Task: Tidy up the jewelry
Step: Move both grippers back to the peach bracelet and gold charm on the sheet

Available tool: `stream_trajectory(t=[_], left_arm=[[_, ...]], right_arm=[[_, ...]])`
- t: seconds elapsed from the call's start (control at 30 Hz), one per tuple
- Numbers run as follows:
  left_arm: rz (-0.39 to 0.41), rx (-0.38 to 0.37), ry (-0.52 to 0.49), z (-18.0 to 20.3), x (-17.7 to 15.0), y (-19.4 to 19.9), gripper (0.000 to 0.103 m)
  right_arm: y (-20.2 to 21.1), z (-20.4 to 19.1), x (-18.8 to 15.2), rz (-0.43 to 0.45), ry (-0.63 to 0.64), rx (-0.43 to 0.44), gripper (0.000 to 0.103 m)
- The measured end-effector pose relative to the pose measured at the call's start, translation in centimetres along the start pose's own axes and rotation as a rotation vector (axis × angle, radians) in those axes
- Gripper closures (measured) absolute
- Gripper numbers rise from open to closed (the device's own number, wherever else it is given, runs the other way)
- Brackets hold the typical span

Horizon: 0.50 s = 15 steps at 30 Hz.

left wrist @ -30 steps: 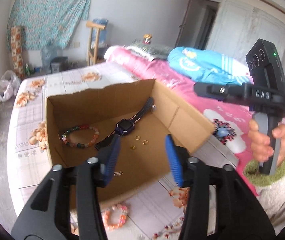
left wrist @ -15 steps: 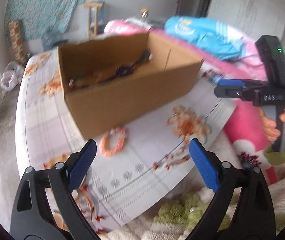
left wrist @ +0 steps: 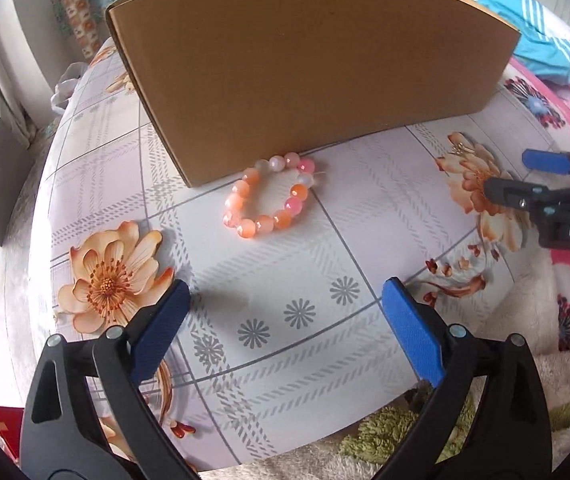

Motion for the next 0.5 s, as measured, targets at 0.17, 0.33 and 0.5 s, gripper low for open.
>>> stream_trajectory(t=[0.17,0.33,0.5], left_arm=[[0.009,0.017,0.041,-0.1,0.2,-0.4,0.008],[0.011,0.029,0.065,-0.1,-0.2,-0.4,0.008],[0.003,0.032,0.072,-0.3,0.2,-0.4,0.008]], right_arm=[[-0.7,-0.3,0.0,-0.014,0.005,-0.02,0.01],[-0.9,0.0,0.2,-0.023,-0.004,-0.022,0.007],[-1.3,1.4,0.7,-0.041,-0.03,0.012,0.007]])
Point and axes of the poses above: each gripper's, at about its wrist camera, not at the fingertips, and y roughly against the way its jaws point, z to its right, x to its top, the point moved 2 cm from there along -y, roughly the way its jaws point, and after that the axes turned 14 degrees about x, right-handed, at the moved point
